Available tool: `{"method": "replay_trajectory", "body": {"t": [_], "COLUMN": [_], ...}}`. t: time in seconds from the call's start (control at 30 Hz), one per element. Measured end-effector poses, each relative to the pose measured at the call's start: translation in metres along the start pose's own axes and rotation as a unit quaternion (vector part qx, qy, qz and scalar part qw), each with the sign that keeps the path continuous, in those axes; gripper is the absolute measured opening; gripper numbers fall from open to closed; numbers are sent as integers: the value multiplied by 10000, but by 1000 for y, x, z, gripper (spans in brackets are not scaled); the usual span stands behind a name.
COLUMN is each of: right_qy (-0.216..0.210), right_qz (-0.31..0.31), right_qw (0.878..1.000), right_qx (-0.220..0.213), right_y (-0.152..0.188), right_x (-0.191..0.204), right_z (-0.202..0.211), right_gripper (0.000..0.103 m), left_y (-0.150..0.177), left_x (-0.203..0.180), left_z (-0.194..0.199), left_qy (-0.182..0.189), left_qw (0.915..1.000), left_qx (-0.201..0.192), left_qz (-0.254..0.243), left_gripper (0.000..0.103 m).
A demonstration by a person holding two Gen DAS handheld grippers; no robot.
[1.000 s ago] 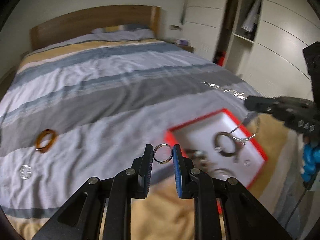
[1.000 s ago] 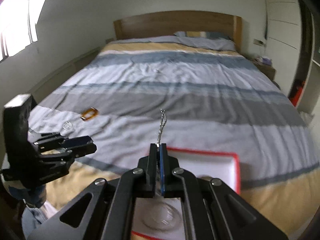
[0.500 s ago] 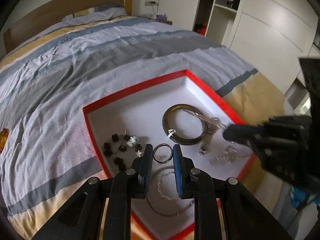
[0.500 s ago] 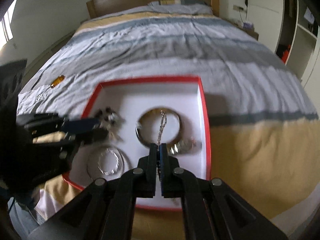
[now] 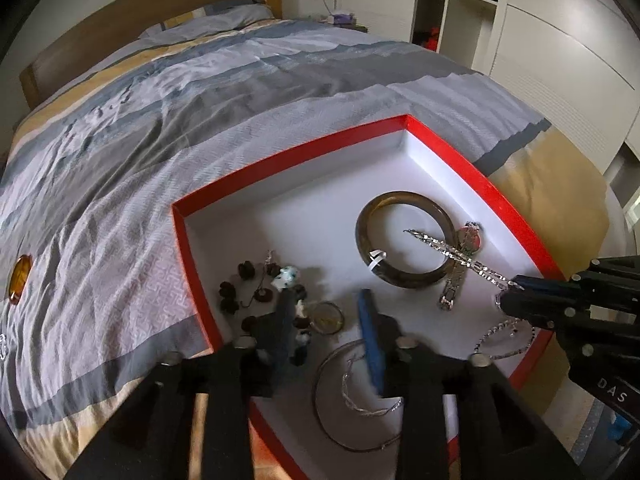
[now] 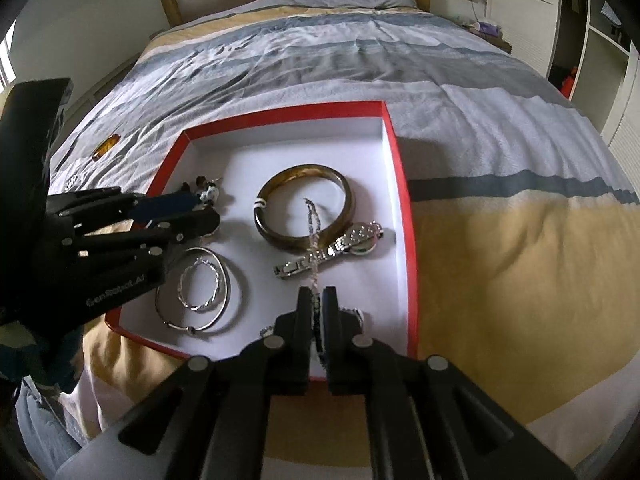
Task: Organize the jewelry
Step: 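Carry the ring and necklace into the red box with both tools, then open both tools to release the ring and necklace in the box, then withdraw both tools toward the amber bangle and twisted hoop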
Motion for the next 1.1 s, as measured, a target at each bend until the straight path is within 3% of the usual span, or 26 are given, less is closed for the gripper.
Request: {"method": "replay_trajectory", "body": {"t": [0.1,0.37,0.5,0.73,1.1], "right_qy": [26,81,161,209,142], "right_qz": [-27,-111,-181,-137,-40], "right_qw": [10000,9997,9989,9975,9948], "right_qx": [-15,-204,-396,-668,-1006], "right_y": [0,-3,-9,-17,-10], "right_x": [0,1,6,27,71], "right_z": [5,30,48,78,122], "right_gripper": [28,30,36,38,38], "left_y": [-2,-4,-1,18,59], "left_x": [2,2,7,20,39], "left_z": [9,53,78,123,190], "left_qy": [4,34,59,-14,-244], "left_qw": [10000,9993,9977,9952,9907], "left_qx": [-43,-327,-524,-740,-1024], "left_qz": [35,190,430,633,867], "left_gripper": [42,52,52,55,68]}}
Point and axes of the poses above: each gripper's, at about its wrist camera, not at the fingertips, and z roughly against the way its jaws point, x to its left, y to its underside, the point moved 9 cm from there along -z, roughly the way its jaws point, and after that the axes turned 4 degrees about z, right-handed, at the moved point
